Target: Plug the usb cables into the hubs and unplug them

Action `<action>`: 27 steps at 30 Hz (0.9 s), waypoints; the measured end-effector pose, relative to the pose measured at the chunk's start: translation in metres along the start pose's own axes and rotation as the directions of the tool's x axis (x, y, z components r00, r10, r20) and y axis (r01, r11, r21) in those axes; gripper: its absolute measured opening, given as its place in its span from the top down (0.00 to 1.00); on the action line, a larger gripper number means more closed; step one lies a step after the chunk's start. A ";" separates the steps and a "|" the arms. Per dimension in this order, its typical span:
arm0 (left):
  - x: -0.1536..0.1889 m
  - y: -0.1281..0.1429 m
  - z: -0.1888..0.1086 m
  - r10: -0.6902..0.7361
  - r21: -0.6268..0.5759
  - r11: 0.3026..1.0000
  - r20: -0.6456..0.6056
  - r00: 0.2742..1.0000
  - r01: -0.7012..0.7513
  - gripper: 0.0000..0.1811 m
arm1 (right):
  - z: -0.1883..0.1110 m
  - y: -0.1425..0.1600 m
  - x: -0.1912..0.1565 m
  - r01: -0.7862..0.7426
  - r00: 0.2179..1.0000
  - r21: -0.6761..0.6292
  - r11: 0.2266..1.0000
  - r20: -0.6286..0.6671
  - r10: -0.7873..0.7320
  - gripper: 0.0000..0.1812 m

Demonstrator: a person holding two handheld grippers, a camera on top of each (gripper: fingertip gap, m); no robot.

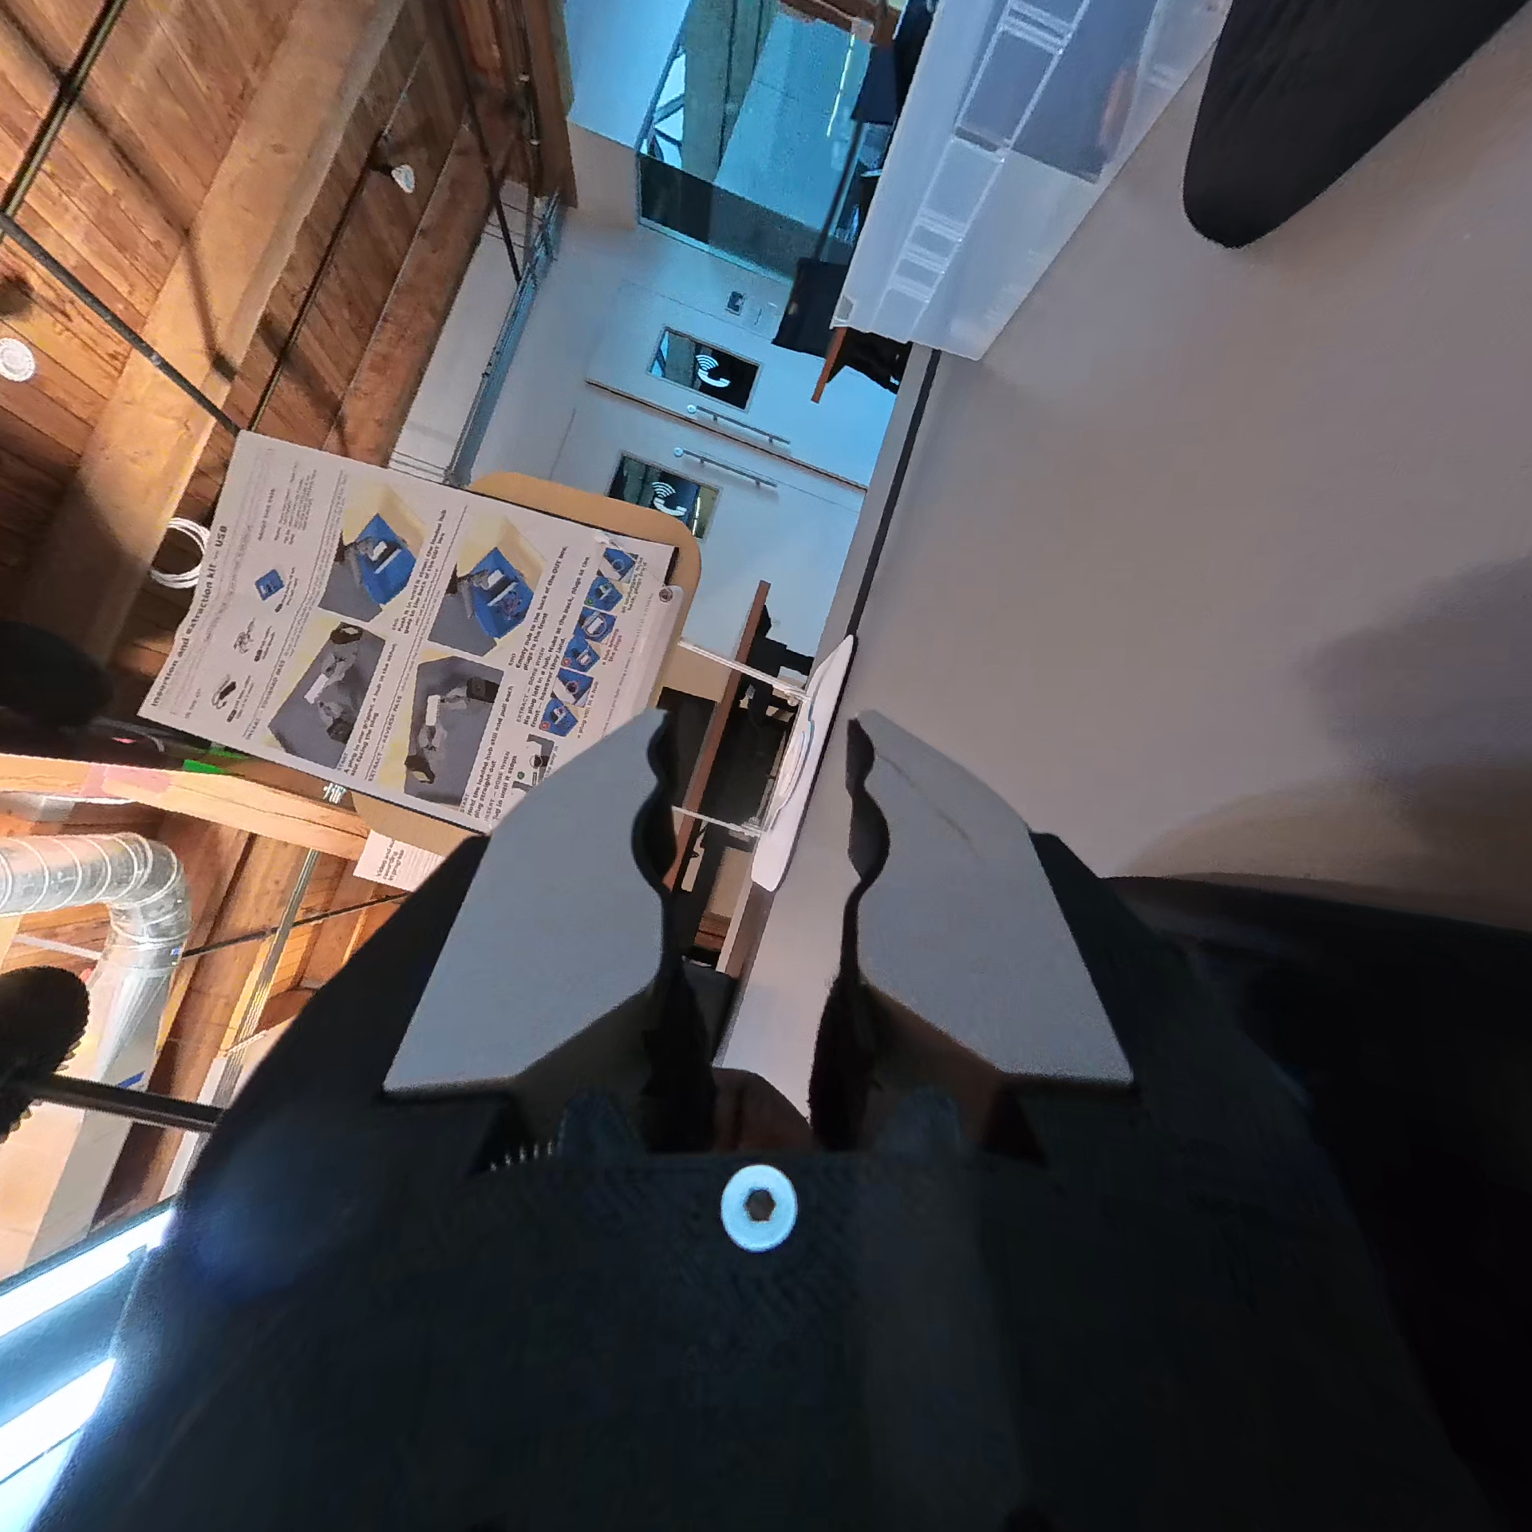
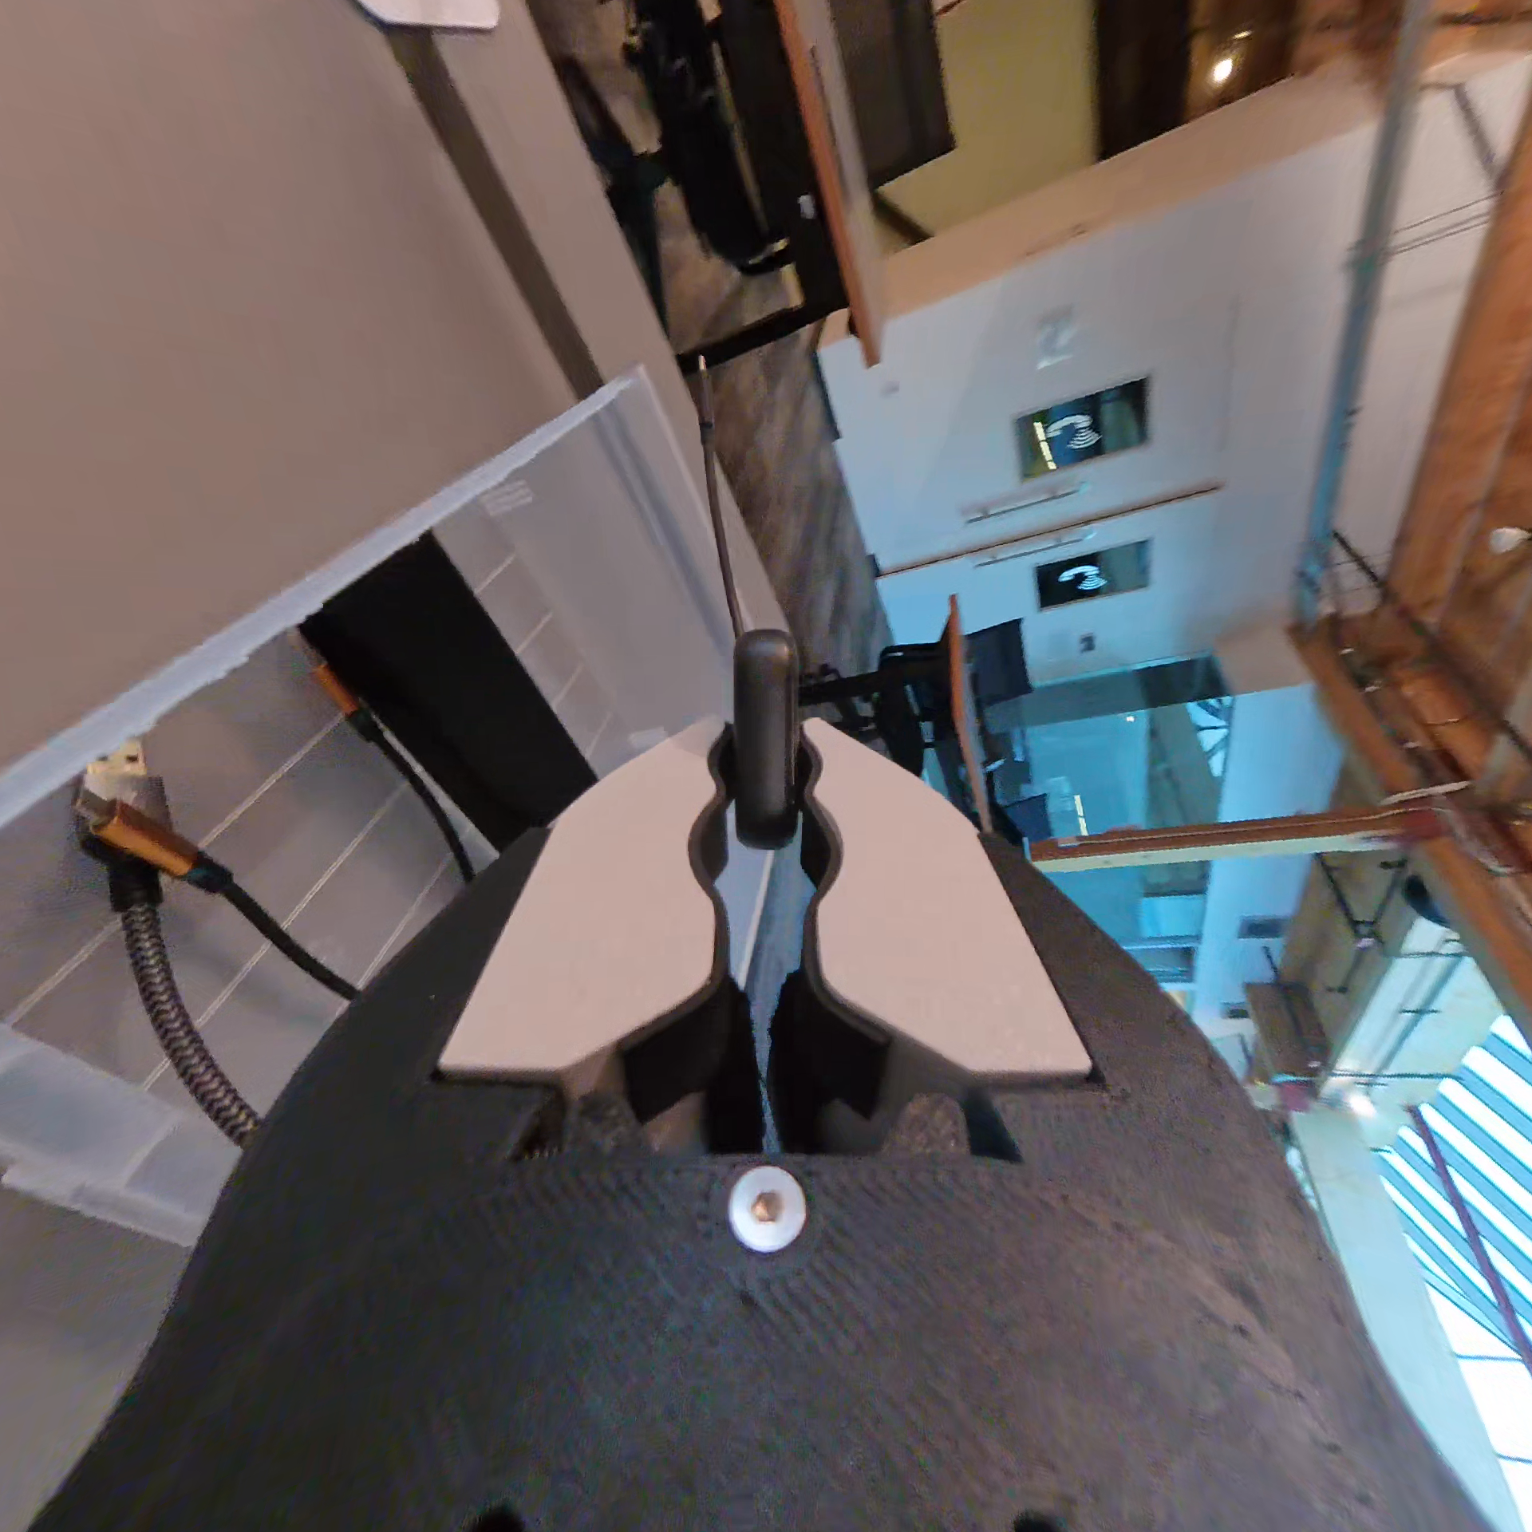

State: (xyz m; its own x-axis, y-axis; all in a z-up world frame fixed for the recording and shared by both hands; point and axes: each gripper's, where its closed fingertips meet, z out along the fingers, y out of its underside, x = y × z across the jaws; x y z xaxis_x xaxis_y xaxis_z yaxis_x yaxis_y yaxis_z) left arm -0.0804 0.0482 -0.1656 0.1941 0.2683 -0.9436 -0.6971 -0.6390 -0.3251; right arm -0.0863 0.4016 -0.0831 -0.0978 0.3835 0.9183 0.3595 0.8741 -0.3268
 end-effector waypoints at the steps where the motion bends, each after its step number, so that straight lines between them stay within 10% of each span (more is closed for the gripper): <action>1: 0.000 0.001 0.000 -0.002 -0.002 1.000 0.001 1.000 0.002 0.79 | 0.002 0.003 -0.002 -0.002 1.000 0.000 1.000 0.026 0.002 0.93; 7: 0.003 0.000 0.000 0.013 -0.002 1.000 -0.015 1.000 -0.013 0.79 | 0.029 0.022 -0.009 -0.092 0.949 -0.007 0.996 0.301 0.090 0.93; 15: 0.005 0.002 0.001 0.023 -0.011 1.000 -0.025 0.999 -0.023 0.80 | 0.071 0.068 -0.034 -0.026 0.853 -0.342 0.939 0.483 0.199 0.93; 27: 0.007 0.001 0.001 0.028 -0.011 1.000 -0.032 0.999 -0.028 0.80 | 0.072 -0.005 -0.020 -0.420 0.790 -0.052 0.906 0.469 0.394 0.80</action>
State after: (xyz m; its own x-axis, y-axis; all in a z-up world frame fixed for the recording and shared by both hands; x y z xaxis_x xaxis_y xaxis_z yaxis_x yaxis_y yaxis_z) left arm -0.0807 0.0497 -0.1722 0.1962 0.2275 -0.9538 -0.6944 -0.6546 -0.2989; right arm -0.1526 0.4111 -0.1164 -0.3713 0.7871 0.4925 0.4146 0.6151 -0.6706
